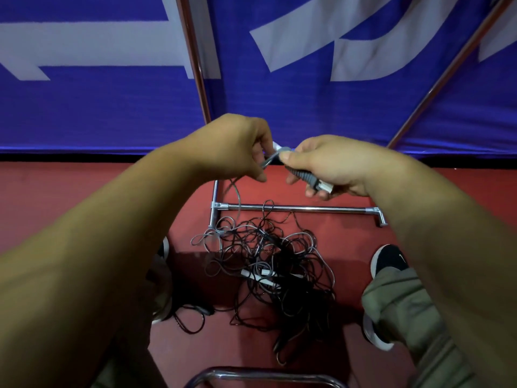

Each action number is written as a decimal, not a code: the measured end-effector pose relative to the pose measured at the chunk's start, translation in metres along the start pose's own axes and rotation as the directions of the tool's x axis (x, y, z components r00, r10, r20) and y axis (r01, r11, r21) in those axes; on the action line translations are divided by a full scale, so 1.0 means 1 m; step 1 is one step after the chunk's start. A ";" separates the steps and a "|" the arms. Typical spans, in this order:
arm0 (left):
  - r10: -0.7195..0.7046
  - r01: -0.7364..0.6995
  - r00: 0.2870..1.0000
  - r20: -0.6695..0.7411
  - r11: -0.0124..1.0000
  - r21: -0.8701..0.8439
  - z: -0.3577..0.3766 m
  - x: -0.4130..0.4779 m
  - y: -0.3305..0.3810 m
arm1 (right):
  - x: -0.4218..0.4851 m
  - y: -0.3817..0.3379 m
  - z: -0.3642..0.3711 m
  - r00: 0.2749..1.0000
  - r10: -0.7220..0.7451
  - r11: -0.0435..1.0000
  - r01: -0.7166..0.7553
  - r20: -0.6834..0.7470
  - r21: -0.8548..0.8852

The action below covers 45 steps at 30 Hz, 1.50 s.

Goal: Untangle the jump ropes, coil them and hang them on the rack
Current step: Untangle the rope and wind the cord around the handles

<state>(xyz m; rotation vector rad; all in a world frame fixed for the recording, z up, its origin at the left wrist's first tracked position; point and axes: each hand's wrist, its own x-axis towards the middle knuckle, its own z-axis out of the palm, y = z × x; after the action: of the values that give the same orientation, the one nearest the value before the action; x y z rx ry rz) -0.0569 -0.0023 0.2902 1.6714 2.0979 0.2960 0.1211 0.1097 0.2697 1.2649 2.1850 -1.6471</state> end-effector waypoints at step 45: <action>-0.133 0.015 0.990 -0.055 0.472 -0.881 0.020 0.008 0.018 | -0.005 -0.022 -0.010 0.925 0.003 0.772 0.239 -0.380 0.589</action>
<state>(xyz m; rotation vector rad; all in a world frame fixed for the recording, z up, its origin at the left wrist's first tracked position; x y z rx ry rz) -0.0330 0.0079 0.2782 0.9013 1.5603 1.2448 0.1137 0.1142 0.2927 1.7334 1.9753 -2.5202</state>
